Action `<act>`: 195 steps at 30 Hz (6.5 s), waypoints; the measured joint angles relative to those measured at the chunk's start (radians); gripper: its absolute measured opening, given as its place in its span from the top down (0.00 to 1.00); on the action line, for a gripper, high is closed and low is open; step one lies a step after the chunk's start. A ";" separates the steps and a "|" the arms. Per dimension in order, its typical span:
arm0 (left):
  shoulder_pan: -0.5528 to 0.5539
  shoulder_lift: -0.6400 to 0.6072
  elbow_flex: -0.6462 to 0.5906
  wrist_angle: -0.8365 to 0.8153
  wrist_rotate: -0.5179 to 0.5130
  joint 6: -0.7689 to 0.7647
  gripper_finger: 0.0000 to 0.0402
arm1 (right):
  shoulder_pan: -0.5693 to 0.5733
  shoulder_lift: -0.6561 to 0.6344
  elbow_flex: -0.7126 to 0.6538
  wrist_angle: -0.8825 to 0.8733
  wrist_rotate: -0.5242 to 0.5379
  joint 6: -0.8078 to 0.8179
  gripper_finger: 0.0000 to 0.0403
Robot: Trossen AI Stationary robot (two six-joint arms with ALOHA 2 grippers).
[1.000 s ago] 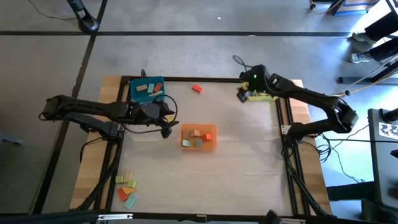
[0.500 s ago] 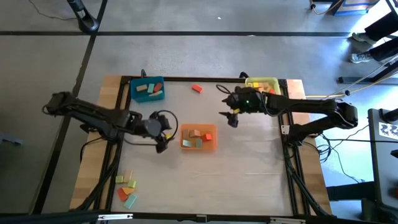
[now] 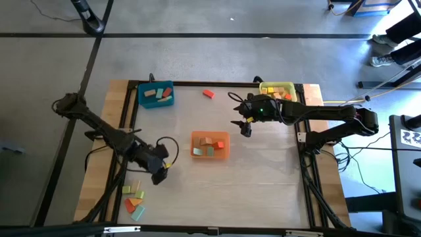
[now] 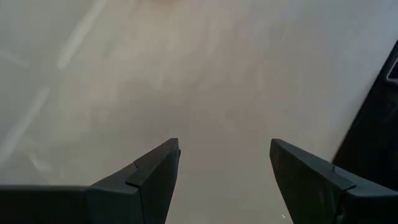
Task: Sort blocks by size
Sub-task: Put the light green cube block into the yellow bin
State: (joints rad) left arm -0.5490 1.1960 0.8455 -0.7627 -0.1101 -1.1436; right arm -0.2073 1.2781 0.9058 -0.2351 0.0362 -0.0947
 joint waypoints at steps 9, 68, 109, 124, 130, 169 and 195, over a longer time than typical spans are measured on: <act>-0.132 0.091 0.000 -0.013 0.098 -0.418 0.40 | 0.000 0.000 0.000 -0.001 -0.002 0.000 0.29; -0.274 0.286 0.016 0.013 0.301 -0.766 0.68 | -0.002 0.000 0.000 -0.039 -0.046 -0.042 0.29; 0.473 0.010 0.018 0.579 0.034 0.423 0.69 | 0.214 0.318 0.000 0.739 -0.092 -0.386 0.29; 0.488 0.010 0.017 0.702 0.020 0.445 0.69 | 0.242 0.412 0.000 1.030 -0.051 -0.498 0.29; 0.493 0.011 0.017 0.704 0.020 0.450 0.69 | 0.240 0.411 0.000 1.063 -0.074 -0.544 0.38; 0.498 0.012 0.017 0.752 -0.006 0.466 0.69 | 0.240 0.428 0.048 1.025 -0.071 -0.540 0.47; 0.535 0.010 0.018 0.752 -0.009 0.483 0.64 | 0.240 0.428 0.048 1.017 0.014 -0.576 0.65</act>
State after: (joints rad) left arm -0.0142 1.2064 0.8635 -0.0105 -0.1187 -0.6607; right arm 0.0322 1.7061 0.9535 0.7824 0.0501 -0.6702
